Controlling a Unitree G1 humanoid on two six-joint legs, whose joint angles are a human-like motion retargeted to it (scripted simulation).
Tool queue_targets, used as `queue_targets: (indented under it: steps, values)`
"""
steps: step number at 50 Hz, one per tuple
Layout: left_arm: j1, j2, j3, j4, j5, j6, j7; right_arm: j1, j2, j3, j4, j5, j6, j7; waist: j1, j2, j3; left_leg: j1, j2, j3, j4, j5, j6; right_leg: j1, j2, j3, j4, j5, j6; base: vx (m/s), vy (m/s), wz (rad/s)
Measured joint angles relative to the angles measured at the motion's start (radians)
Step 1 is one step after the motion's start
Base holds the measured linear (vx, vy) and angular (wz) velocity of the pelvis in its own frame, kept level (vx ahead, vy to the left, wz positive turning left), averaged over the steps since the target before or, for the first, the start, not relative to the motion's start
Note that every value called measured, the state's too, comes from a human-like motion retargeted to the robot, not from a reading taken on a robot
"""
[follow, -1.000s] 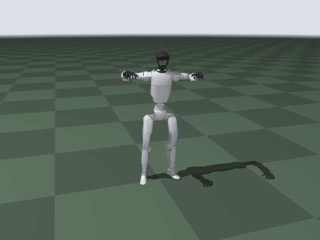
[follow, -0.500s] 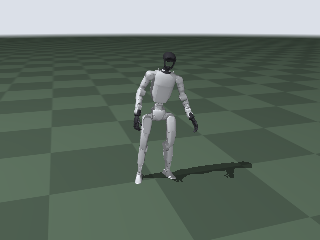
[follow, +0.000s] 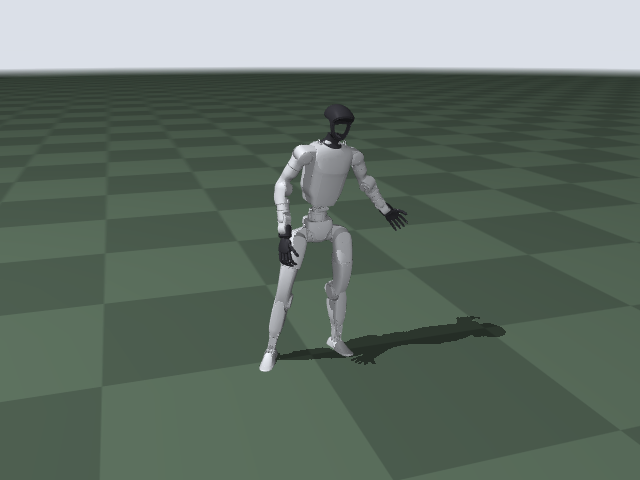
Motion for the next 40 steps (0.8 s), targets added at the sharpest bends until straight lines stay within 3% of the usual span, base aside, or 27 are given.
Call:
queue_targets:
  steps: [8,14,17,20,22,23,24,28,33,40]
  values:
    - [-0.213,0.570,0.033,0.086,0.047,0.024,-0.016,-0.004,-0.113,-0.006,-0.038,-0.135,0.012,0.011,-0.080,0.142,-0.086,0.012,-0.010,-0.022,0.006,0.027,-0.026,0.022,-0.032,-0.015,0.043,-0.047,-0.021,0.06,-0.15,0.18]
    - [-0.416,1.045,-0.023,0.098,0.164,0.027,-0.119,0.034,-0.211,-0.015,-0.100,-0.126,-0.019,0.019,-0.167,0.261,-0.137,0.004,0.004,0.013,0.043,0.044,-0.009,0.039,-0.011,-0.003,-0.005,-0.046,-0.002,0.05,-0.20,-0.24]
    - [-0.499,1.252,0.034,0.038,0.244,0.003,-0.163,0.067,-0.280,-0.028,-0.163,-0.126,-0.047,0.020,-0.220,0.328,-0.146,0.001,0.012,0.040,0.058,0.058,-0.002,0.039,0.004,0.021,-0.034,-0.040,0.015,0.05,-0.21,-0.48]
    - [-0.495,1.404,0.212,-0.071,0.293,-0.030,-0.184,0.094,-0.343,-0.051,-0.222,-0.135,-0.065,0.005,-0.272,0.396,-0.142,0.001,0.020,0.073,0.073,0.072,0.003,0.030,0.016,0.058,-0.055,-0.035,0.036,0.05,-0.21,-0.68]
    - [-0.101,1.566,0.692,-0.102,0.321,-0.050,-0.169,0.135,-0.318,-0.101,-0.257,-0.132,-0.063,-0.014,-0.257,0.402,-0.148,0.004,0.035,0.104,0.086,0.081,0.003,0.019,0.036,0.094,-0.066,-0.031,0.038,0.03,-0.24,-0.95]
    - [0.093,1.585,0.903,-0.162,0.344,-0.075,-0.146,0.182,-0.310,-0.147,-0.267,-0.134,-0.064,-0.028,-0.231,0.422,-0.173,0.004,0.043,0.121,0.093,0.086,0.003,0.010,0.045,0.113,-0.071,-0.028,0.038,0.04,-0.24,-1.00]
    - [0.188,1.591,0.997,-0.232,0.362,-0.097,-0.138,0.208,-0.312,-0.176,-0.277,-0.134,-0.065,-0.040,-0.226,0.446,-0.185,0.002,0.049,0.136,0.100,0.091,0.005,0.002,0.053,0.130,-0.076,-0.026,0.038,0.04,-0.23,-0.97]
    - [0.360,1.591,1.098,-0.527,0.525,-0.145,-0.115,0.263,-0.337,-0.261,-0.320,-0.119,-0.068,-0.068,-0.263,0.550,-0.193,-0.002,0.067,0.190,0.136,0.114,0.013,-0.024,0.076,0.197,-0.086,-0.017,0.038,0.05,-0.18,-0.92]
    - [0.452,1.591,1.070,-0.866,0.902,-0.140,-0.047,0.297,-0.331,-0.318,-0.390,-0.079,-0.092,-0.068,-0.372,0.623,-0.147,0.018,0.050,0.236,0.162,0.156,0.027,-0.041,0.068,0.282,-0.086,-0.012,0.038,0.06,-0.09,-0.87]
    - [0.431,1.591,0.913,-1.226,1.158,-0.155,0.029,0.253,-0.354,-0.284,-0.474,-0.015,-0.138,-0.099,-0.629,0.652,0.045,0.116,0.006,0.264,0.156,0.166,0.041,0.000,0.052,0.402,-0.106,-0.005,0.038,0.05,0.00,-0.93]
